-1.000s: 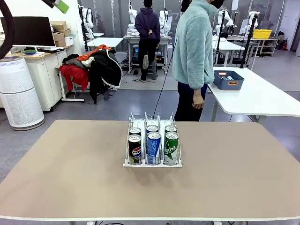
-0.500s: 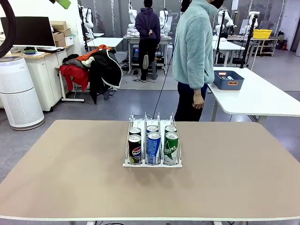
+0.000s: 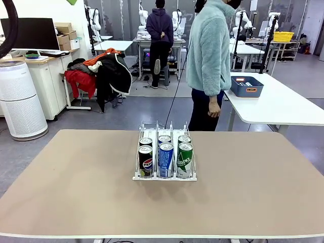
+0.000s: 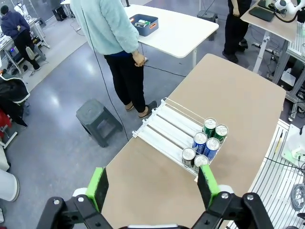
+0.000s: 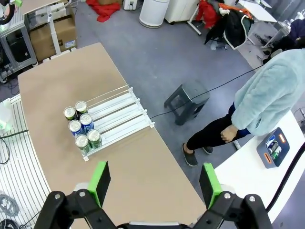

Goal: Fill the beverage cans into the dispenser.
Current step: Pick up the Ionic drink handed by the human.

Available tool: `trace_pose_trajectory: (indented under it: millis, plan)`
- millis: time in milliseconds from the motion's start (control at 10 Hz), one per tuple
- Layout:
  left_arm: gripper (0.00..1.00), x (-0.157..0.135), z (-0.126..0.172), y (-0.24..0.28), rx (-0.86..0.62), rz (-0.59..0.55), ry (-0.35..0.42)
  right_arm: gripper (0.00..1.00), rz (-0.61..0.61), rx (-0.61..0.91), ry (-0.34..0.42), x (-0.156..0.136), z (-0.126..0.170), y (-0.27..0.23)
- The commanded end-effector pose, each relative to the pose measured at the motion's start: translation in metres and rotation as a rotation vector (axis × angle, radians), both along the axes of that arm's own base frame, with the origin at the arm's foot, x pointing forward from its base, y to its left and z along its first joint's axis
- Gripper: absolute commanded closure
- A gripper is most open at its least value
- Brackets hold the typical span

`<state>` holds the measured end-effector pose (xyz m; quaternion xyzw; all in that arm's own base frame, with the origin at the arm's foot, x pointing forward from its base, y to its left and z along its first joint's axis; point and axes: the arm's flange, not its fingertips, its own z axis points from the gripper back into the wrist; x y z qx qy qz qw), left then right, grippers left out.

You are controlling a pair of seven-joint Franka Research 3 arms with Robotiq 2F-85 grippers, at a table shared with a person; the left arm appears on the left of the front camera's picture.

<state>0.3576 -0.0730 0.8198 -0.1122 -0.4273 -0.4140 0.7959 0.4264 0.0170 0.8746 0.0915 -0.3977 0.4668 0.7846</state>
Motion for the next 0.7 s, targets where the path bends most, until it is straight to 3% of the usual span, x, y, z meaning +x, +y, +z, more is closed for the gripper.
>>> trace_pose_trajectory:
  millis: [0,300,400,600]
  plan:
    - [0.0,-0.0063,0.0081,-0.0039,0.016,0.01,0.015,0.0,0.002,-0.002,-0.005,0.0008,0.0036,-0.0125]
    - [0.0,-0.0078,0.0055,-0.0052,0.022,-0.015,0.038,0.0,-0.026,0.011,0.006,0.0036,0.0022,-0.0195]
    - [0.0,-0.007,0.0098,-0.0078,0.001,-0.005,-0.006,0.0,-0.031,0.001,-0.008,0.001,0.0033,-0.0153]
    - [0.0,-0.007,0.0098,-0.0078,0.001,-0.005,-0.006,0.0,-0.031,0.001,-0.008,0.001,0.0033,-0.0153]
